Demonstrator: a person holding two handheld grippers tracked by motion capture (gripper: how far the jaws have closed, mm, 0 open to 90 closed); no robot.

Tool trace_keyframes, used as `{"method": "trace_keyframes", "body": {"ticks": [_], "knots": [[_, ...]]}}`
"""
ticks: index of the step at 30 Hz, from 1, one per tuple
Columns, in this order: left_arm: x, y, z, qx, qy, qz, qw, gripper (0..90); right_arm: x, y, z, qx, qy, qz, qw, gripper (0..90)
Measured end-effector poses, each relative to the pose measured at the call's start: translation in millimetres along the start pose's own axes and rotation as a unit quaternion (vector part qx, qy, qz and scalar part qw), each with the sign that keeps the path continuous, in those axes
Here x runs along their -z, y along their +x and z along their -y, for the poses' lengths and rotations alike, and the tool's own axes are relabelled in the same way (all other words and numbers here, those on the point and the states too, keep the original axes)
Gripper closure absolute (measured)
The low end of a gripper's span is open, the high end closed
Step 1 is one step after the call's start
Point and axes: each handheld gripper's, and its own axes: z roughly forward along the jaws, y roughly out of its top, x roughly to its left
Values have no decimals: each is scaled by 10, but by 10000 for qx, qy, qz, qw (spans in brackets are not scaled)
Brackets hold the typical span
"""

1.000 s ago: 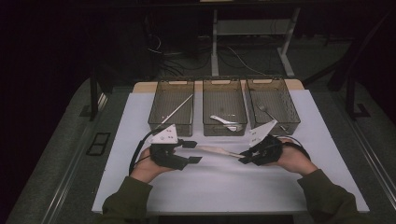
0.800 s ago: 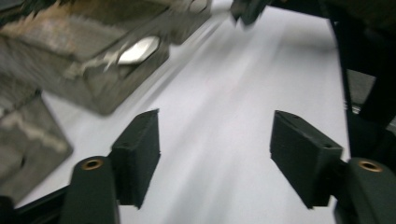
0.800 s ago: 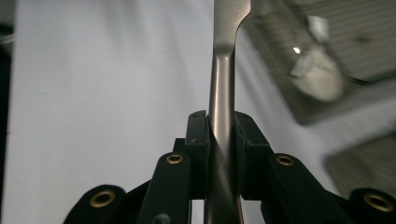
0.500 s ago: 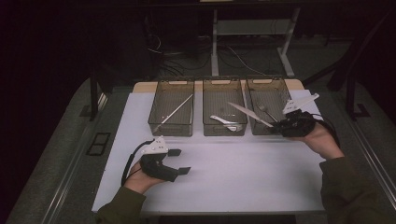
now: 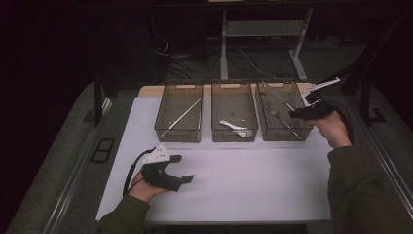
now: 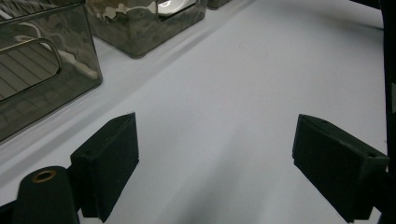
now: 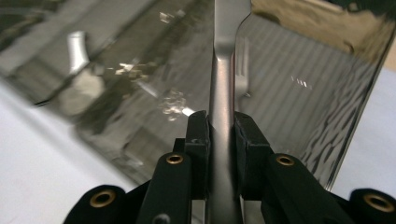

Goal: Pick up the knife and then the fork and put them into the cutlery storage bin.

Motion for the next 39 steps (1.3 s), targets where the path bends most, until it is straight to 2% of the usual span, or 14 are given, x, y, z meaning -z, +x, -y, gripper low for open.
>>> {"method": "trace_keyframes", "body": {"ticks": [4, 11, 13, 15, 24, 27, 30, 33, 39], "knots": [[-27, -13, -1, -47, 67, 43, 10000, 135, -168, -42, -52, -235, 107, 128, 9996, 774], [-22, -7, 0, -45, 42, 88, 9999, 134, -391, -94, -35, -493, 369, 90, 9981, 761], [-22, -6, 1, -51, 42, 85, 9999, 134, -400, -119, -18, -637, 256, -60, 9976, 695], [-23, -5, 0, -61, 44, 90, 9999, 134, -365, -123, -21, -673, 125, -102, 9976, 639], [-13, -4, -2, -76, 15, 77, 9999, 134, -154, -21, -14, -388, -375, -289, 9981, 423], [-10, -2, -1, -90, 7, 78, 9999, 133, -92, 30, 28, -307, -527, -447, 9971, 358], [-2, -2, -1, -88, -15, 69, 9999, 131, -25, 93, 88, -272, -741, -557, 9953, 315], [2, 2, -1, -90, -42, 60, 9999, 130, 67, 188, 176, -101, -992, -658, 9928, 273], [-6, -9, -1, -88, -40, 70, 9999, 130, 226, 408, 426, 169, -1394, -887, 9861, 199]]}}
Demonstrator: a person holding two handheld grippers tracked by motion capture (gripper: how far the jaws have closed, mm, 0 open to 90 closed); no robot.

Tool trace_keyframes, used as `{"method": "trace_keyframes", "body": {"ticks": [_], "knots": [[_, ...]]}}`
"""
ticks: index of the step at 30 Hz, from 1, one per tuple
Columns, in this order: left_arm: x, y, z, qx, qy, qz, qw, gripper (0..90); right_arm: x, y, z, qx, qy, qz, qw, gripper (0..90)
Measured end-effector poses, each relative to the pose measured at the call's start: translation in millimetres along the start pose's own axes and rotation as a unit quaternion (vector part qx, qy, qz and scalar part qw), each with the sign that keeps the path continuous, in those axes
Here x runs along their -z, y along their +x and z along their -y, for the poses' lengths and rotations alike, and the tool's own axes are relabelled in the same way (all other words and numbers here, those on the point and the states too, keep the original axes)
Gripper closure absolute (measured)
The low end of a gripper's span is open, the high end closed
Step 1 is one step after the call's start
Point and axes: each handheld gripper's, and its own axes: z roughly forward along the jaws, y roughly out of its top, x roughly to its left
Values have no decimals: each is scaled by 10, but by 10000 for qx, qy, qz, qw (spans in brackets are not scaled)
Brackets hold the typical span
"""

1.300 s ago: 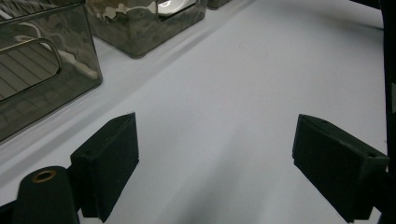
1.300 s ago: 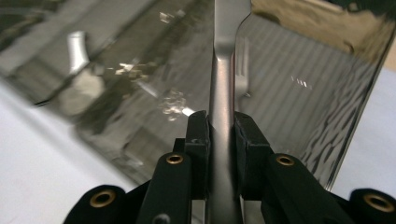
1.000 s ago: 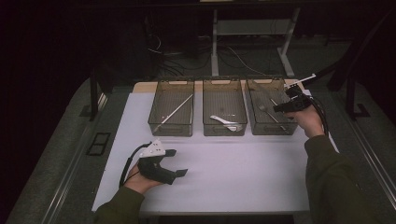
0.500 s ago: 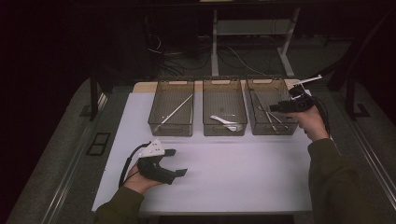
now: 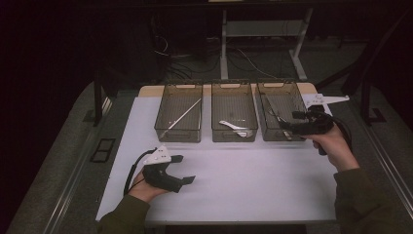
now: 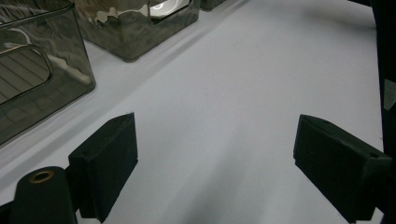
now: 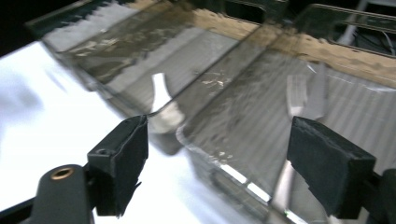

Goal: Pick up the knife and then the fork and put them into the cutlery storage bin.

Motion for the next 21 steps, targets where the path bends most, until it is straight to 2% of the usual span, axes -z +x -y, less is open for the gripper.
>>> {"method": "trace_keyframes", "body": {"ticks": [5, 11, 16, 19, 21], "knots": [[3, -8, -1, -19, -28, 29, 10000, 130, 99, 174, 183, 95, -162, -146, 9997, 182], [4, -15, 2, -11, -38, 34, 10000, 129, 169, 337, 433, 160, -179, -205, 9995, 165], [10, -17, 0, -50, -33, 33, 10000, 125, 172, 439, 654, 338, -12, -232, 9992, 134], [11, -16, -1, -95, -33, 29, 9999, 123, 179, 469, 785, 319, 49, -288, 9991, 134], [12, -27, 0, -55, -57, 22, 10000, 120, 193, 488, 867, 309, 49, -316, 9990, 134]]}}
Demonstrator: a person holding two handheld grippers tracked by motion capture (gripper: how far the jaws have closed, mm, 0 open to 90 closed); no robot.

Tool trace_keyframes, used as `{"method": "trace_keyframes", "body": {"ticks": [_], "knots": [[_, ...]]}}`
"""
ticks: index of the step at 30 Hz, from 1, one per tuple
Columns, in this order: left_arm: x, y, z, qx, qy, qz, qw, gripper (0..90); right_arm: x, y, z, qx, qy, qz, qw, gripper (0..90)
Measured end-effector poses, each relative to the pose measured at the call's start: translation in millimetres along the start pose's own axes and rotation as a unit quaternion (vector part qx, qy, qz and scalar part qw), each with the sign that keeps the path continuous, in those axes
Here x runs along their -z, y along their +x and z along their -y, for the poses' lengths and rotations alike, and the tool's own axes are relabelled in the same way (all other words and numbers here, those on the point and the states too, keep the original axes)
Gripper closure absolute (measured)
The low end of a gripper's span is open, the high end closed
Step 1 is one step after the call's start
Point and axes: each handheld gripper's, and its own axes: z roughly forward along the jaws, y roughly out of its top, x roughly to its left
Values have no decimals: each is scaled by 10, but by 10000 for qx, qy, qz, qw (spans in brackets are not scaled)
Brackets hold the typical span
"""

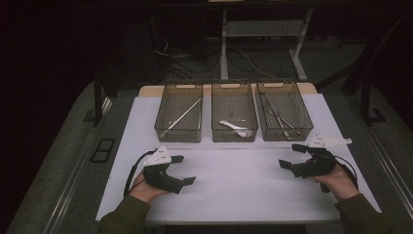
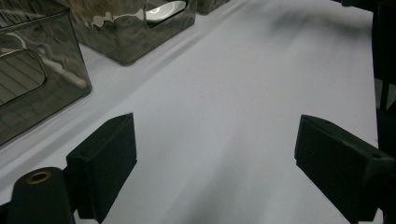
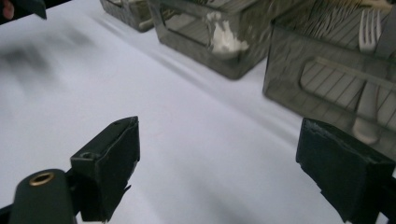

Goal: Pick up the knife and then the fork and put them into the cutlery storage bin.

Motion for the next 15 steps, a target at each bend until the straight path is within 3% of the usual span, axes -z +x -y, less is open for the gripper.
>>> {"method": "trace_keyframes", "body": {"ticks": [4, 7, 15], "knots": [[1, 1, 0, -11, -26, 3, 10000, 112, 27, 44, 135, -131, -65, -30, 9999, 134], [-1, -4, 1, -7, -24, -13, 10000, 94, 47, 111, 189, 65, 33, 70, 9999, 119], [-27, -11, 6, 40, 5, -65, 10000, 0, 68, 176, 229, 58, 65, 5, 10000, 119]]}}
